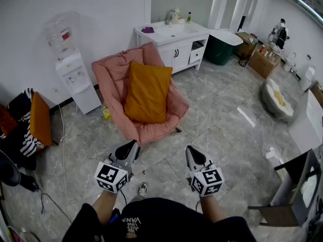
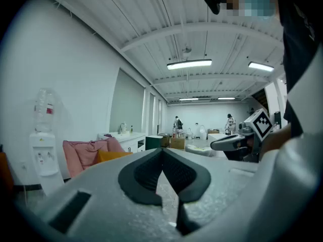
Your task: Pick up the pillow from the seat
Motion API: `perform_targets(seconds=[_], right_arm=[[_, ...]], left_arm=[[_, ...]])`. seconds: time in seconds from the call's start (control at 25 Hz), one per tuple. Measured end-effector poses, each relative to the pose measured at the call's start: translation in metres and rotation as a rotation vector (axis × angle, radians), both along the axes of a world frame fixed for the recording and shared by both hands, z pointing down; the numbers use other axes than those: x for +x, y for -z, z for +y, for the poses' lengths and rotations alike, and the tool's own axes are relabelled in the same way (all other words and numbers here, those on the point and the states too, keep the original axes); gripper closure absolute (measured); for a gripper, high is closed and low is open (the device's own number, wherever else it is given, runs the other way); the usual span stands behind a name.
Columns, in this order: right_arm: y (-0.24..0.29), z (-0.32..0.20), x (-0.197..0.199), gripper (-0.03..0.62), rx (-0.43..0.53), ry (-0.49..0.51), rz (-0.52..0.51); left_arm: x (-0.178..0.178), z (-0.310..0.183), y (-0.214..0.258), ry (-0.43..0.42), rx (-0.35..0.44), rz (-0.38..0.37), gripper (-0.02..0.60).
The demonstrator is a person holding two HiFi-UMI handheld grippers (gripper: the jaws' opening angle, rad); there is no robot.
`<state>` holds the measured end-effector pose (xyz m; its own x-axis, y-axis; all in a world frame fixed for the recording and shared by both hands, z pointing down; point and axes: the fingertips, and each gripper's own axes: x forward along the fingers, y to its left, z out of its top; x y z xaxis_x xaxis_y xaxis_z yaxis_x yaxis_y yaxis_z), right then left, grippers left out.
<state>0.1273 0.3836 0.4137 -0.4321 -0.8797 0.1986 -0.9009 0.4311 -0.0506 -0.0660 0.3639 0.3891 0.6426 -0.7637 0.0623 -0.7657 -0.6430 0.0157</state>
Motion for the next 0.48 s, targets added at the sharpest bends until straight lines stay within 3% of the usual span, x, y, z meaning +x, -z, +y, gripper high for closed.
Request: perform_targets(seconds=[0.48], right_arm=[[-0.004,-0.019,-0.032,0.594,-0.014,0.028,-0.02]], left_arm=[[-0.02,-0.019,-0.005,-0.035,-0.006,0.008,0.563]])
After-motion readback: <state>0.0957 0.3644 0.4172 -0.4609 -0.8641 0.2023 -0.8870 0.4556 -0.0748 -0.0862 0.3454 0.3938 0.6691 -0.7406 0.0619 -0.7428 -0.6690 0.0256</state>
